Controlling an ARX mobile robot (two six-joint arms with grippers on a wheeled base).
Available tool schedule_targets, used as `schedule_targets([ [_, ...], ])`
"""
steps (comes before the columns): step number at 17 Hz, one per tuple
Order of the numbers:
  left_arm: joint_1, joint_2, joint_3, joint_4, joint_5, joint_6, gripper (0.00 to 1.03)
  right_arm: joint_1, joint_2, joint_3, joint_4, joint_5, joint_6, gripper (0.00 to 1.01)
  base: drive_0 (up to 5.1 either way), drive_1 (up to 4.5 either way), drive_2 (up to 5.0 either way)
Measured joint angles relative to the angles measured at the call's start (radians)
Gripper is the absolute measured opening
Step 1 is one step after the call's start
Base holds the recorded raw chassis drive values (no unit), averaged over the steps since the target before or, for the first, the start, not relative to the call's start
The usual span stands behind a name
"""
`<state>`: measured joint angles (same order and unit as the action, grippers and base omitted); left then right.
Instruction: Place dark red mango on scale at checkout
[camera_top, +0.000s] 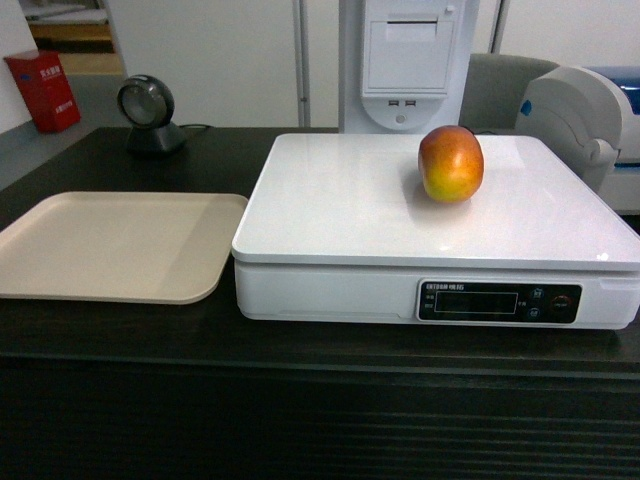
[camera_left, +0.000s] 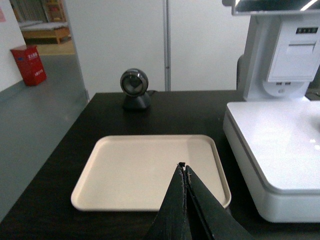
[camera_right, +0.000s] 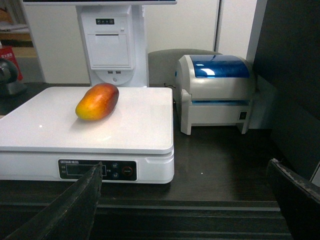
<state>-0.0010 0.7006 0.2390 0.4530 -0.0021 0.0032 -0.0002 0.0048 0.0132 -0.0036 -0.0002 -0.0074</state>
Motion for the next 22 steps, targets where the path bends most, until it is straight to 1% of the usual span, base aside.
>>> schedule_targets([
  [3, 0.0, -0.087, -0.071, -0.003, 0.0, 0.0, 0.02, 0.0, 0.0, 0.0, 0.0, 0.0, 0.0, 0.98, 0.0, 0.0, 0.0],
  [6, 0.0, -0.164, -0.129, -0.035, 0.0, 0.0, 0.02, 0.0, 0.0, 0.0, 0.0, 0.0, 0.0, 0.98, 0.0, 0.0, 0.0],
  [14, 0.0, -0.367, -0.199, -0.159, 0.0, 0.0, 0.02, 0.0, 0.0, 0.0, 0.0, 0.0, 0.0, 0.98, 0.0, 0.0, 0.0],
  [15, 0.0, -0.384, -0.228, -0.123, 0.0, 0.0, 0.02, 0.0, 0.0, 0.0, 0.0, 0.0, 0.0, 0.98, 0.0, 0.0, 0.0],
  [16, 0.0, -0.399, -0.23, -0.165, -0.001, 0.0, 0.02, 0.0, 0.0, 0.0, 0.0, 0.0, 0.0, 0.98, 0.0, 0.0, 0.0],
  [18, 0.0, -0.453, -0.23, -0.198, 0.002, 0.0, 0.02, 0.0, 0.0, 0.0, 0.0, 0.0, 0.0, 0.98, 0.0, 0.0, 0.0],
  [22, 0.0, -0.479, -0.23, -0.231, 0.002, 0.0, 0.02, 0.0, 0.0, 0.0, 0.0, 0.0, 0.0, 0.98, 0.0, 0.0, 0.0],
])
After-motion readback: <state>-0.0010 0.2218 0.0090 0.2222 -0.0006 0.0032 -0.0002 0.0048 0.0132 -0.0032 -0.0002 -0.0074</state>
